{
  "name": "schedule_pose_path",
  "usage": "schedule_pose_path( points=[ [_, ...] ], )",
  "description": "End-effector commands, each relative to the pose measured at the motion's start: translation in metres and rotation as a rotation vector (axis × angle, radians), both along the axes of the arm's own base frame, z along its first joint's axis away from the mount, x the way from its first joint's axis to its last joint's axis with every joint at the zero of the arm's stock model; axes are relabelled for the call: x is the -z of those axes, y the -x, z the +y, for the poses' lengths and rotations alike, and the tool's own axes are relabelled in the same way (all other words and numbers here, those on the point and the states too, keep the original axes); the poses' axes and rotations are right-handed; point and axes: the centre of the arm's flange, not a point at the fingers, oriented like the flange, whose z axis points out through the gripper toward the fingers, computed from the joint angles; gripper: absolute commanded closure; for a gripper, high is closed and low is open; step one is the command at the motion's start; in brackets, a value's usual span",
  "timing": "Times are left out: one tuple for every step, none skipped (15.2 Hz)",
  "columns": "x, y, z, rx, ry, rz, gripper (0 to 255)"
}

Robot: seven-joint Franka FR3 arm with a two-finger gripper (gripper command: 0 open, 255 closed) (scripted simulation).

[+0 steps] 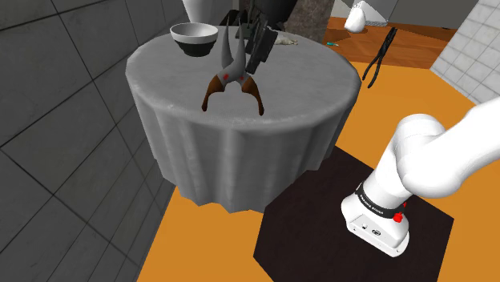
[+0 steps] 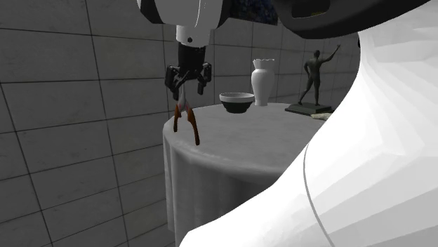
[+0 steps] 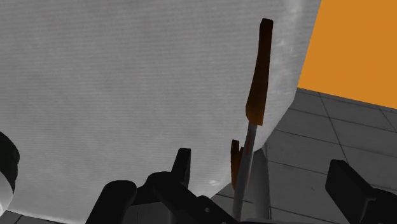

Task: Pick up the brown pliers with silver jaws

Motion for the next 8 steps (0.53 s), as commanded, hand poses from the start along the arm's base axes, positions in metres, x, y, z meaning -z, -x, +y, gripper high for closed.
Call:
schedule_pose_path(
  points=[
    [0.009,0.0,0.001,-0.01,0.0,-0.003,0],
    [0.015,0.0,0.001,-0.01,0.0,-0.003,0],
    [0.02,0.0,0.001,-0.01,0.0,-0.003,0],
    [0.025,0.0,0.001,-0.01,0.0,-0.003,0],
    [0.034,0.0,0.001,-0.01,0.0,-0.003,0],
    [0.034,0.0,0.001,-0.01,0.0,-0.003,0],
    [0.034,0.0,0.001,-0.01,0.0,-0.003,0],
    [0.033,-0.001,0.001,-0.01,0.0,-0.003,255]
  ],
)
